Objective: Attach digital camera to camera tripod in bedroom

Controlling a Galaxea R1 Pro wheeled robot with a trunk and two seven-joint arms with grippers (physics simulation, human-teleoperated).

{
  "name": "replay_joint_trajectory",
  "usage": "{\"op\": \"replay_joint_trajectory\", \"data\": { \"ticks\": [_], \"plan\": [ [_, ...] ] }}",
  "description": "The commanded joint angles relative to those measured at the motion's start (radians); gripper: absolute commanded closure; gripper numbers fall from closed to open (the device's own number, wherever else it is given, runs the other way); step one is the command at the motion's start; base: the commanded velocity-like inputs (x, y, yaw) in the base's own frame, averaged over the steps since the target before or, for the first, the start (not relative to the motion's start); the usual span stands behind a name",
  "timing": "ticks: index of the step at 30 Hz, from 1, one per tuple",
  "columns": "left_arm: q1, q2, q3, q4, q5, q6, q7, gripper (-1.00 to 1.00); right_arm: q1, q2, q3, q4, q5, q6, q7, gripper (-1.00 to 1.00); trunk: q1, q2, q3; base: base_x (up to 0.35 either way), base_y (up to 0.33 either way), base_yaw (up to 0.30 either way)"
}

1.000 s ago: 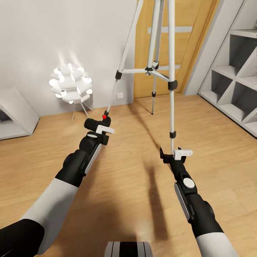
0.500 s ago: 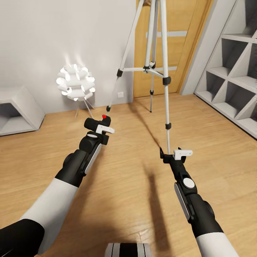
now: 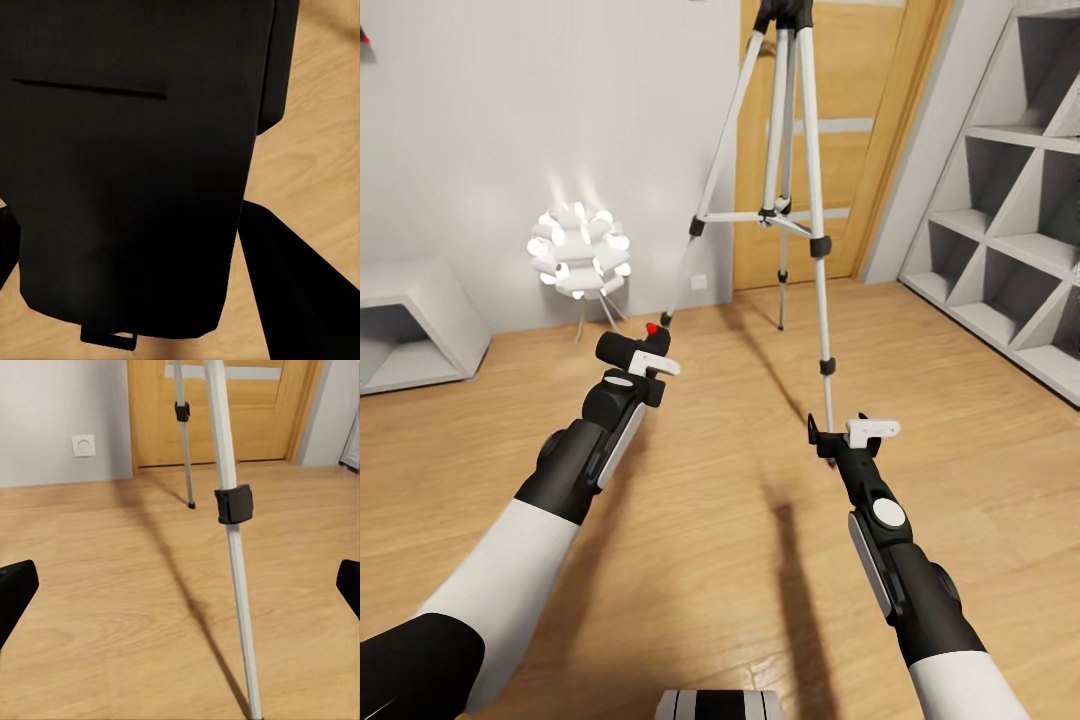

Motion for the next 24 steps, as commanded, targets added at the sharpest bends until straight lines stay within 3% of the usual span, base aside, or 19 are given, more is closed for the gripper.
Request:
{"op": "replay_joint_trajectory", "data": {
  "ticks": [1,11,24],
  "plan": [
    [-0.001,0.0,-0.001,0.0,-0.002,0.005,0.001,1.0,0.0,0.0,0.002,0.0,0.005,0.0,-0.006,-1.0,-0.001,0.0,0.003,0.0,0.0,0.0],
    [0.0,0.001,-0.001,-0.008,-0.003,0.004,0.001,1.0,0.0,0.0,0.002,-0.002,0.005,-0.003,-0.009,-1.0,-0.005,0.002,0.043,0.0,0.0,0.0],
    [0.015,0.006,-0.001,-0.035,-0.003,0.004,0.001,1.0,0.007,0.001,0.003,-0.015,0.006,-0.104,-0.013,-1.0,-0.011,0.005,0.093,0.0,0.0,0.0]
  ]
}}
